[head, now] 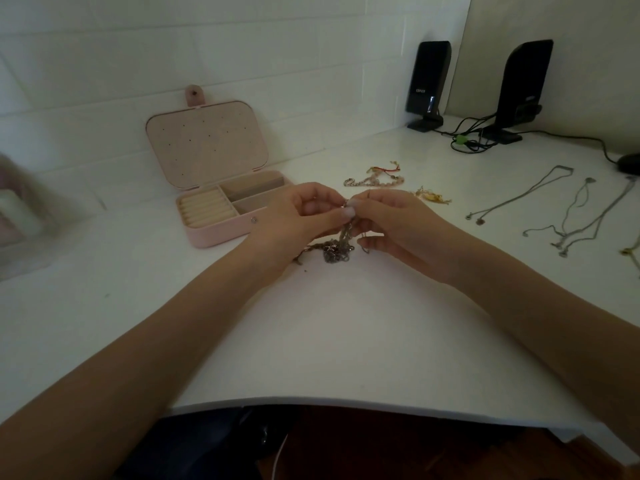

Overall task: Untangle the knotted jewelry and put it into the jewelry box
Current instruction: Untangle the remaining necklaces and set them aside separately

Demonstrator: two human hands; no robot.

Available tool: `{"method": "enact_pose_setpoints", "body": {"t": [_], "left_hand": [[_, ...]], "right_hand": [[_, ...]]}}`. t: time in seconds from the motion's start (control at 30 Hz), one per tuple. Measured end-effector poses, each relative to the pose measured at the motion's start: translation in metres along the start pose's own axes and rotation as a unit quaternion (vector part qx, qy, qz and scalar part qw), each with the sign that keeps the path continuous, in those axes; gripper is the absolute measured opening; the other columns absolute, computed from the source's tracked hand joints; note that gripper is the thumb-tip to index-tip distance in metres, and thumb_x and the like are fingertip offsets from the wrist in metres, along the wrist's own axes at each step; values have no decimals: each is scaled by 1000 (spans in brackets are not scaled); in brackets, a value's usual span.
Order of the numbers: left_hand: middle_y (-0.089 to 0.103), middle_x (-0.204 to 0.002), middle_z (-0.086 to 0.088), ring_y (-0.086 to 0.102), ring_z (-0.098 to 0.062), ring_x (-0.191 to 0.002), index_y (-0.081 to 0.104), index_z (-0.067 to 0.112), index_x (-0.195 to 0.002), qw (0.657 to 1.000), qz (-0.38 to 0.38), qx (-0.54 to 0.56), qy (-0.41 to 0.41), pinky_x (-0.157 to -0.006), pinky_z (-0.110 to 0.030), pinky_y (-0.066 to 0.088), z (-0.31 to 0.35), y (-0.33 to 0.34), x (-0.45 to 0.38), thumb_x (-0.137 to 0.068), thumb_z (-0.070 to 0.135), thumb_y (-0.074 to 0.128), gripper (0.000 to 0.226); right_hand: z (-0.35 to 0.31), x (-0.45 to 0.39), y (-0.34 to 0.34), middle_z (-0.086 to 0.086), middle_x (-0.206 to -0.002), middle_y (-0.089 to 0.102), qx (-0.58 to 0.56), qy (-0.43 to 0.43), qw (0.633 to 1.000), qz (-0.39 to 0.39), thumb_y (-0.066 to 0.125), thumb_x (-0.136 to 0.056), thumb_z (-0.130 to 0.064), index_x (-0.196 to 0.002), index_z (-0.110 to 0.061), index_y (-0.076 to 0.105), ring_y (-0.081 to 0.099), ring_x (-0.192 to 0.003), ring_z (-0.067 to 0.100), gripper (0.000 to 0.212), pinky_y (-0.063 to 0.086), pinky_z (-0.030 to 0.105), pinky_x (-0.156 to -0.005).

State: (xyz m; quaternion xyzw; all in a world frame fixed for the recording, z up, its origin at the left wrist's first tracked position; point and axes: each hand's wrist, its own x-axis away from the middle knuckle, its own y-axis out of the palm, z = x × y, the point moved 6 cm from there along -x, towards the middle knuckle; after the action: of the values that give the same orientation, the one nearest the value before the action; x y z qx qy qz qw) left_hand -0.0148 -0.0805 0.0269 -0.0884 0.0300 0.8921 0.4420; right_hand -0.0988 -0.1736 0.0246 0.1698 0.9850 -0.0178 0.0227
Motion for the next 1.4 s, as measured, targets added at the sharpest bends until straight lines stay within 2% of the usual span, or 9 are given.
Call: {"method": "enact_pose_setpoints", "body": {"t": [0.2, 0.33, 0.53, 0.63, 0.8, 0.93, 1.17, 1.27, 1.4], "left_hand": [[67, -75, 0, 59, -18, -77, 64, 16, -85, 999, 1, -50, 10, -86, -32, 51, 2, -2, -3, -87, 0, 62, 17], [61, -74, 0, 56, -12, -73, 63, 20, -81, 983, 26, -171, 56, -75, -26, 47, 5, -4, -1, -92, 3, 58, 21], [66, -62, 1, 65, -11, -60, 49, 10, -80, 990, 66, 108, -62, -66, -23, 56, 2, -8, -5, -99, 1, 36, 25], [50, -51, 2, 51, -11, -45, 46, 12, -81, 975, 42, 199, -94, -54, -25, 54, 1, -4, -2, -101, 6, 35, 24], [36, -50, 8, 28, -6, -39, 48, 18, -80, 993, 76, 39, -82, -36, -14, 21, 0, -16, 0, -100, 19, 47, 19], [34, -43, 10, 26, -8, -35, 52, 20, -73, 994, 88, -69, -19, -38, -13, 19, 11, -19, 1, -91, 25, 61, 21], [32, -39, 8, 24, -10, -34, 69, 22, -83, 996, -27, -85, 14, -37, -18, 18, 13, 5, 8, -71, 30, 72, 15], [32, -41, 6, 24, -9, -35, 63, 11, -78, 996, -35, -77, 16, -36, -20, 19, 10, 7, 8, -76, 20, 72, 13], [46, -48, 9, 39, -5, -45, 58, 18, -66, 995, 32, -99, 4, -46, -19, 30, 8, -3, 4, -86, 11, 67, 23]], "right_hand": [[5, -2, 0, 1, -73, 60, -132, 71, 989, 3, 47, -94, -10, -85, -11, 56, 56, -64, 11, 13, 48, 22, -59], [7, 0, 2, 3, -72, 58, -152, 97, 983, -35, 39, -91, -11, -82, -9, 54, 55, -65, 15, 17, 47, 24, -62], [4, -1, -9, 3, -66, 54, -183, 88, 979, -36, 34, -86, -17, -66, -16, 39, 53, -63, 17, 20, 43, 27, -61], [3, -1, -11, 0, -55, 40, -177, 78, 980, -41, 31, -86, -17, -64, -17, 33, 41, -54, 17, 22, 33, 28, -57], [-4, -1, -16, -5, -48, 22, -198, 63, 976, -60, 37, -80, -18, -66, -17, 37, 20, -44, 11, 14, 24, 24, -49], [-10, 0, -22, -6, -46, 19, -191, 49, 979, -47, 46, -83, -22, -70, -15, 51, 16, -40, 9, 15, 22, 23, -47], [-11, 7, -4, -7, -43, 20, -76, 31, 992, -98, 40, -99, -21, -80, -14, 52, 15, -38, 8, 24, 15, 27, -50], [-11, 9, 2, -2, -46, 33, -22, 22, 993, -112, 38, -102, -20, -86, -11, 53, 25, -39, 10, 24, 23, 22, -43], [-11, 6, -9, 2, -64, 58, 21, 32, 998, -52, 45, -100, -26, -90, -14, 60, 51, -51, 15, 22, 42, 22, -49]]}}
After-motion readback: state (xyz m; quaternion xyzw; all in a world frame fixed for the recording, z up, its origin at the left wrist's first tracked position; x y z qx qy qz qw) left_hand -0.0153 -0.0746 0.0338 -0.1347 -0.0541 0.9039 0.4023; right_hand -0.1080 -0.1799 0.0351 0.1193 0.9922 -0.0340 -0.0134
